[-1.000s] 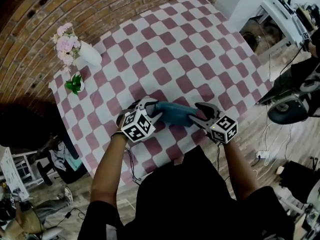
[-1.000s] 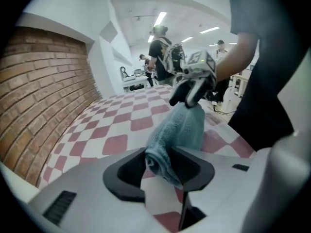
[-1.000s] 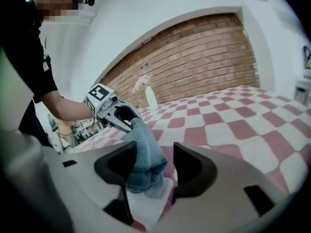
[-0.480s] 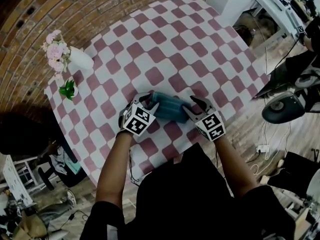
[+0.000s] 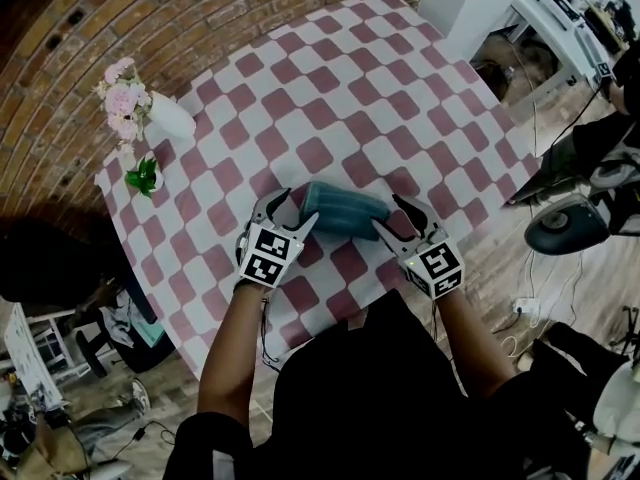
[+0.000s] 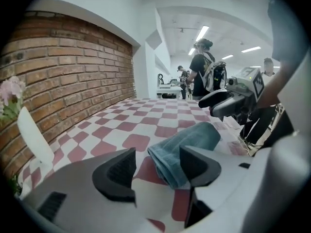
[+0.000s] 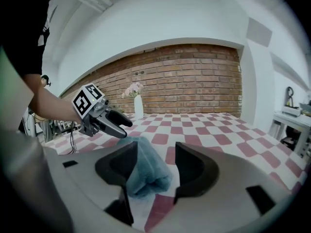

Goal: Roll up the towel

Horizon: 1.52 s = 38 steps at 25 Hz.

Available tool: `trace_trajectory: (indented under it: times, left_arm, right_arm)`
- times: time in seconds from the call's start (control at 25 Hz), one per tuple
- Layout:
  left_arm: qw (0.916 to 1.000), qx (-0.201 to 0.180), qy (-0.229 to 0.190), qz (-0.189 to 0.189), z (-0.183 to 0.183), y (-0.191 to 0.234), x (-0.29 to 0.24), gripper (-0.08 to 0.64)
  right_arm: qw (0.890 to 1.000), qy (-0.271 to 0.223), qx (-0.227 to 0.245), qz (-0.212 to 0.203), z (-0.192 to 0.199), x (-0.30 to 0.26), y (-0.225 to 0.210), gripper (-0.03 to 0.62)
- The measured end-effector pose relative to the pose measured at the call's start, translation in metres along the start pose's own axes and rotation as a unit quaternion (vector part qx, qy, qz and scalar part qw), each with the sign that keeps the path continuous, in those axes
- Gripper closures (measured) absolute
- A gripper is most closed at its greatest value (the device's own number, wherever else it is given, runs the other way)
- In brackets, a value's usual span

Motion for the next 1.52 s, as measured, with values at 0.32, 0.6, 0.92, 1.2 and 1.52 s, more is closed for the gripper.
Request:
trace_trajectory:
  times: [0.32,0.6,0.92,1.2,1.52]
  left_arm:
    - [0.9935,0.045,-0.097,-0.038,-0.027,0.001,0.041,0.336]
    - [0.9686,0.083,-0.211,-0.102,-0.069,0.004,0.094,0.567]
    - [0.9497,0.090,-0.278,-0.113,-0.098,0.003,0.137,0.566]
    - [0.9486,0.088,-0.278,-0.122,-0.095,0.008,0.150,0.566]
    - [0.9425,0.097,-0.291,-0.133,-0.096,0.012,0.162,0.566]
  right_arm:
    - [0.998,-0.047,0.045,0.015,-0.038,0.014,0.014,0.372]
    - [0.987,-0.129,0.090,0.039,-0.105,0.034,0.037,0.549]
    - [0.974,-0.172,0.133,0.061,-0.156,0.045,0.055,0.595]
    - [0.972,-0.181,0.134,0.060,-0.168,0.042,0.058,0.594]
    - [0.970,-0.196,0.133,0.051,-0.172,0.042,0.064,0.594]
Point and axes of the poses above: the fingertips, and each gripper's own axes: x backward along the fingers, y to its left, z out of its underside, the point moved 6 cm from there along x, backward along the fingers, and after that the axes turned 10 degrees about -z, right-handed, at the moved point
